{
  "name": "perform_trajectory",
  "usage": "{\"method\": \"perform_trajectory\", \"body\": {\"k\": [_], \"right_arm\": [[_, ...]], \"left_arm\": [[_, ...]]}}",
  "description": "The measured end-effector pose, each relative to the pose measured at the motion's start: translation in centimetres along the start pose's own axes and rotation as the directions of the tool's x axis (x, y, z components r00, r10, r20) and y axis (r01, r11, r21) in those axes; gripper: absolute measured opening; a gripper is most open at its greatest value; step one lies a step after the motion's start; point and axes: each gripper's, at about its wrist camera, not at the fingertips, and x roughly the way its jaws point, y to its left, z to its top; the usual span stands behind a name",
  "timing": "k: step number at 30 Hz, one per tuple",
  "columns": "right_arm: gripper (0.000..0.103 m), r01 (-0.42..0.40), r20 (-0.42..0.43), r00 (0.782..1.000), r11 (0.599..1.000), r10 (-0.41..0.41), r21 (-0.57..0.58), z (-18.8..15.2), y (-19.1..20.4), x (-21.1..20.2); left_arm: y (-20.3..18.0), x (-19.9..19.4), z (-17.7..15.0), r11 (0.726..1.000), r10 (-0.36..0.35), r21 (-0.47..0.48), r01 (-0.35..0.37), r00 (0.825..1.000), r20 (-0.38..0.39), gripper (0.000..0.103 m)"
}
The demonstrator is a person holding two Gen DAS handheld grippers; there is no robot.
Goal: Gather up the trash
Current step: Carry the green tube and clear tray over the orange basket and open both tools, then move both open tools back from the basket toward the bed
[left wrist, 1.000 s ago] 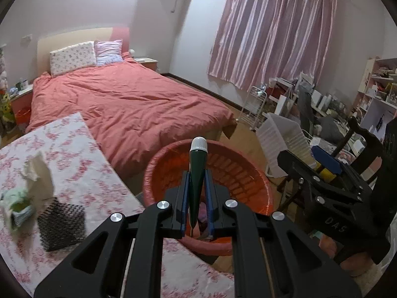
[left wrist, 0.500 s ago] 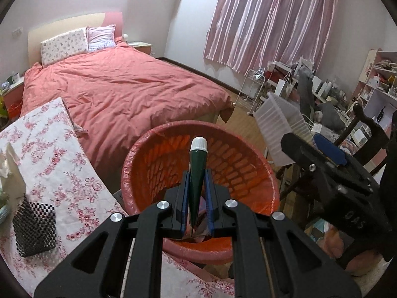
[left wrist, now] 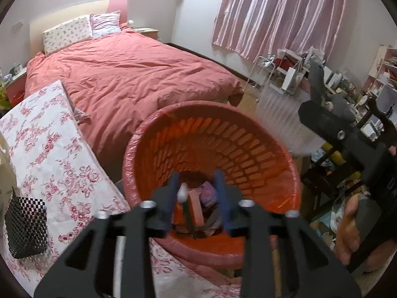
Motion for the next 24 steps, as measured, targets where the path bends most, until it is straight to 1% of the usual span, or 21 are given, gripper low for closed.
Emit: {"method": "perform_trajectory", "body": {"k": [3,6,7,9,11,12,14,15,21,24], "right_arm": [[0.096,0.012,-0.009,1.0,1.0,-0.012,0.006,-0.2,-0.2,0.2],[0.096,0.038,0.004,0.999,0.999,-0.037,-0.023,-0.4,0.0,-0.3],[0.096,0.049,0.007,0.999,0.998,-0.049,-0.036,-0.4,0.2,-0.5],[0.096,0.063,0.01,0.998,0.997,-0.062,-0.055,-0.3,0.7,-0.7],[0.096,0.06,0.01,0.998,0.996,-0.06,-0.068,-0.3,1.5,-0.9],[0.096,0.058,0.009,0.998,0.995,-0.057,-0.075,-0.3,1.9,-1.0],[0.096,0.048,0.006,0.999,0.994,-0.048,-0.095,-0.3,2.9,-1.1],[0.096,0.043,0.005,0.999,0.994,-0.043,-0.104,-0.4,3.2,-1.3],[0.096,-0.009,-0.015,1.0,0.983,0.007,-0.181,-1.2,8.0,-1.6],[0.096,-0.048,-0.038,0.998,0.975,0.041,-0.215,-1.8,10.8,-1.4]], "left_arm": [[0.8,-0.1,-0.4,0.999,0.03,-0.015,-0.03,0.999,-0.012,0.04],[2.1,-0.9,-0.9,0.997,0.071,-0.03,-0.071,0.997,-0.009,0.04],[2.6,-1.2,-1.0,0.996,0.083,-0.034,-0.083,0.997,-0.006,0.041],[3.5,-2.3,-1.2,0.993,0.113,-0.044,-0.112,0.994,0.007,0.047],[4.4,-3.4,-1.6,0.989,0.141,-0.053,-0.14,0.99,0.023,0.048],[4.8,-3.8,-1.7,0.987,0.15,-0.058,-0.148,0.988,0.029,0.049],[5.7,-4.8,-2.0,0.983,0.175,-0.069,-0.172,0.984,0.043,0.054],[6.2,-5.4,-2.2,0.979,0.192,-0.076,-0.187,0.98,0.053,0.054],[9.5,-8.7,-3.3,0.959,0.26,-0.139,-0.248,0.962,0.079,0.055],[11.4,-10.5,-4.2,0.942,0.303,-0.181,-0.283,0.949,0.093,0.055]]}}
